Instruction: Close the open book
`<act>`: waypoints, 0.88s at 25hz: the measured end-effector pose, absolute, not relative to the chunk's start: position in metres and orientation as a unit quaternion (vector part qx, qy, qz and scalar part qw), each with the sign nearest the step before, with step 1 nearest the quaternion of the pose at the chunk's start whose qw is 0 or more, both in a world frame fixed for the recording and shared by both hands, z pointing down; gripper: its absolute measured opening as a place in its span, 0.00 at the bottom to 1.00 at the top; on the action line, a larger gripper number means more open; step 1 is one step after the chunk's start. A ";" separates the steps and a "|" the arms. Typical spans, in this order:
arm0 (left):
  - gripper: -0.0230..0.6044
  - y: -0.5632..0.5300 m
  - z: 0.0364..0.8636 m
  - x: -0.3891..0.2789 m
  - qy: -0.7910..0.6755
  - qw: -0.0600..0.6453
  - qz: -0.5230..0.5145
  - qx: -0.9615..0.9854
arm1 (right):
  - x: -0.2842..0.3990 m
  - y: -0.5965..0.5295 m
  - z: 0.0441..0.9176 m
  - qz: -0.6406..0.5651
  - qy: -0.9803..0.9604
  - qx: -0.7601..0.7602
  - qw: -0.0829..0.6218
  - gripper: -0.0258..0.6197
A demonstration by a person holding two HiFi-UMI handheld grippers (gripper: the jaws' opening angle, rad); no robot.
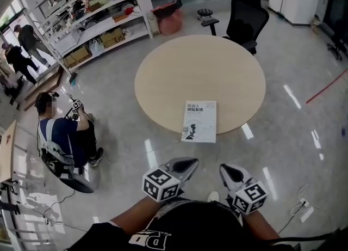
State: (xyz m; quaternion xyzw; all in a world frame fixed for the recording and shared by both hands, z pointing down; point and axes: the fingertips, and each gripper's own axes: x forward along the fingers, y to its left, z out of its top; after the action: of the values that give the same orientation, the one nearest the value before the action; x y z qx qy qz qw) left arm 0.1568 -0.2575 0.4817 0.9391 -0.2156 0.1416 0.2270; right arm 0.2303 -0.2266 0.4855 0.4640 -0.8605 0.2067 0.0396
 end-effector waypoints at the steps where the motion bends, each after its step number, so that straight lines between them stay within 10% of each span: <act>1: 0.05 -0.262 0.480 0.151 -0.218 0.219 0.142 0.940 | 0.226 -0.228 0.484 0.204 -0.859 0.468 0.039 0.05; 22: 0.05 -0.277 0.493 0.086 -0.202 0.213 0.143 0.945 | 0.161 -0.237 0.489 0.220 -0.848 0.477 0.075 0.05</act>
State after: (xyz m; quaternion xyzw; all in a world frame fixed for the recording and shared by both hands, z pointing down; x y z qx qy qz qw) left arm 0.0864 -0.2768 0.4927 0.9453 -0.2017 0.1432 0.2128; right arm 0.1612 -0.2368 0.4890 0.4769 -0.8475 0.2204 0.0755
